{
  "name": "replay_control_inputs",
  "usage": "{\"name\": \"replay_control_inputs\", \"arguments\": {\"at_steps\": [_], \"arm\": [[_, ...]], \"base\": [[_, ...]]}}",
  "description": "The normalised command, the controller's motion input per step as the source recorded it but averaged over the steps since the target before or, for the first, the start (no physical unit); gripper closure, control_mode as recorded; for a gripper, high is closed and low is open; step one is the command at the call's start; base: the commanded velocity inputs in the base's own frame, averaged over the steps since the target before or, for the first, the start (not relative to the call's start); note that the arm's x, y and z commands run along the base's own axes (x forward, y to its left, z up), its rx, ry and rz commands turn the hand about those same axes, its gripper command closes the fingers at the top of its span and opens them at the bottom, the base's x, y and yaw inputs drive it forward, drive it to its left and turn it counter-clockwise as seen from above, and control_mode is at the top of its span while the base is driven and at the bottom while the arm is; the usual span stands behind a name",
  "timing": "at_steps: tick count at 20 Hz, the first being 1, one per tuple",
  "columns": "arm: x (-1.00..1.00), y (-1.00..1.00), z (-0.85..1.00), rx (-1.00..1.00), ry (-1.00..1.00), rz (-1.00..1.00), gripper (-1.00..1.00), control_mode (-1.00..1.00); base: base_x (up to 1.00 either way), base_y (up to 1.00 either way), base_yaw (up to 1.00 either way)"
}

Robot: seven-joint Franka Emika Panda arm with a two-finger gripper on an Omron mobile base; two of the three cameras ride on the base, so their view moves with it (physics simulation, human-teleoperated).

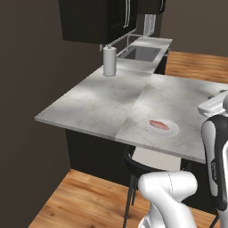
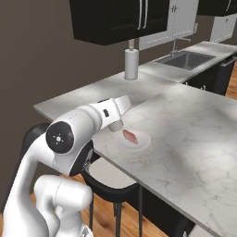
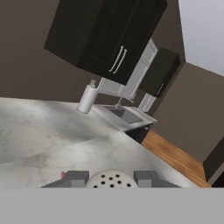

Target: Retrieve the shaker from the cabinet and place it next the steak on a plate on the dining table.

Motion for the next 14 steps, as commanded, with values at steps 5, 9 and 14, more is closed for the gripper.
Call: {"name": "replay_control_inputs", "arguments": {"at_steps": [5,9,14], "arm": [[0.00,-0.05,0.00,0.01,0.00,0.00,1.00,-1.00],[0.00,0.00,-0.08,0.00,0.00,0.00,1.00,-1.00],[0.00,0.00,-0.23,0.08,0.02,0.00,1.00,-1.00]], "base": [[0.00,0.00,0.00],[0.00,0.00,0.00],[0.00,0.00,0.00]]}}
